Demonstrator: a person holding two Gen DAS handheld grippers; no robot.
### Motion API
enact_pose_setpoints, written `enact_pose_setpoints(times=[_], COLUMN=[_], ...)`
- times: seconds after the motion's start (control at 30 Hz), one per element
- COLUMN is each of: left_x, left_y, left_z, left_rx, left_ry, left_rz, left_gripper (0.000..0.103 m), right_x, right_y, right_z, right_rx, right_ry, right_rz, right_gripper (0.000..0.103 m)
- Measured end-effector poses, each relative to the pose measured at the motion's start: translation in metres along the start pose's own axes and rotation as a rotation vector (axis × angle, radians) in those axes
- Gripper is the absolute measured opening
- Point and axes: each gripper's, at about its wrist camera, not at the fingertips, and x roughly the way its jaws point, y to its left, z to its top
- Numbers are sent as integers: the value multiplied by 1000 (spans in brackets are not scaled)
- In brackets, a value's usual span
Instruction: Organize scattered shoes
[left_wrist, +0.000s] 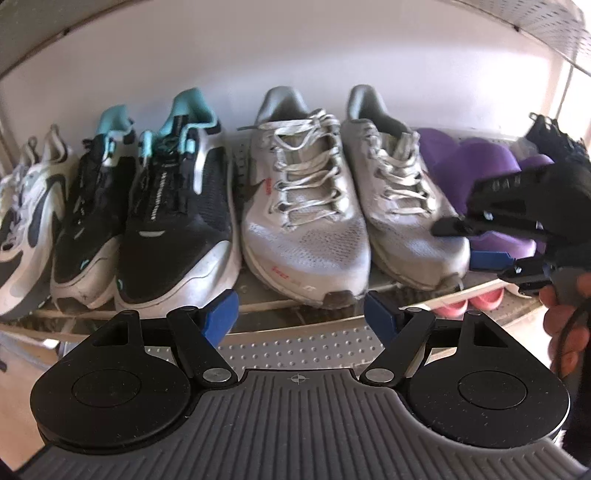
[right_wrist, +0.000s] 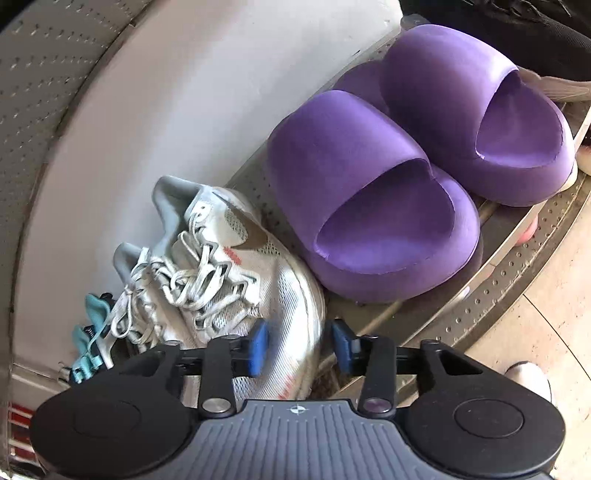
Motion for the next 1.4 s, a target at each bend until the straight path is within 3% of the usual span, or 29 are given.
enact_pose_setpoints(times=[0.13, 0.27, 0.4, 0.5, 0.63, 0.73, 0.9, 1.0, 1.1, 1.23, 1.4], left_x=[-14, -20, -15, -13, -9, -6, -6, -6, -6, -5, -17], left_y=[-6, -17, -32, -42, -47, -47, -44, -42, -39, -33, -16], left_z=[-8, -19, -24, -27, -31, -31, -31, -29, -29, -29, -34], left_rx=[57, 100, 158, 193, 193, 194, 180, 169, 172, 172, 163], left_ry=[16, 56, 96, 102, 124, 138, 150, 152, 153, 159, 141], left_rz=[-50, -73, -86, -96, -108, -107, -113, -113, -111, -93, -40], left_gripper=[85, 88, 89, 90, 90, 90, 90, 90, 90, 90, 90], right_x=[-44, -71, -69, -62, -56, -49, -21, -10, -3, -11, -59], right_y=[-5, -33, -53, -58, -47, -33, -16, -11, -11, -15, -12], right_z=[6, 21, 26, 20, 13, 20, 37, 40, 44, 42, 21], right_rx=[-151, -267, -472, -621, -734, -734, -697, -729, -742, -733, -733], right_ry=[-100, -257, -292, -268, -270, -282, -291, -316, -326, -290, -264], right_rz=[-61, -243, -383, -394, -339, -327, -379, -425, -445, -454, -424], right_gripper=[67, 67, 67, 67, 72, 74, 80, 69, 67, 80, 84])
